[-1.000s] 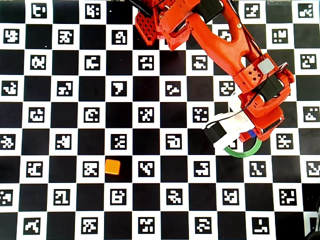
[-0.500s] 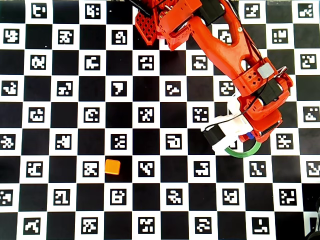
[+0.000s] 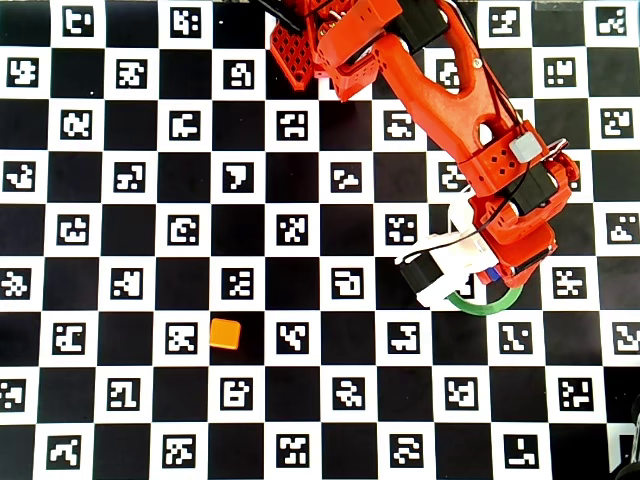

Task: Grab the red cube then put it in the green circle then put the blue cube on top and finally the orange cube on top

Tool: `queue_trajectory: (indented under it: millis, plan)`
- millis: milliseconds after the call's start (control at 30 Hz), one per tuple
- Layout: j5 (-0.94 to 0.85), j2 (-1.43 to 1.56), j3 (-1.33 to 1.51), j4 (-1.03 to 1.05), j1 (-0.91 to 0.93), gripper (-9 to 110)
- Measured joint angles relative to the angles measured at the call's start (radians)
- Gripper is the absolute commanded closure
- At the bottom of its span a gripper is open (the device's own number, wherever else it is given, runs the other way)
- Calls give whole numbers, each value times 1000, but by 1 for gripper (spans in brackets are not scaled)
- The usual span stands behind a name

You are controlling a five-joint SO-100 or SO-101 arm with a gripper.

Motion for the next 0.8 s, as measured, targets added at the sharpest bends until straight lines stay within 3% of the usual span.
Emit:
queue_trajectory:
  millis: [367,600,800]
  plan:
    - [0,-11,21,-20,2,90]
    - [15,-11,21,-20,2,64]
    - [31,-11,40,-20,2,57]
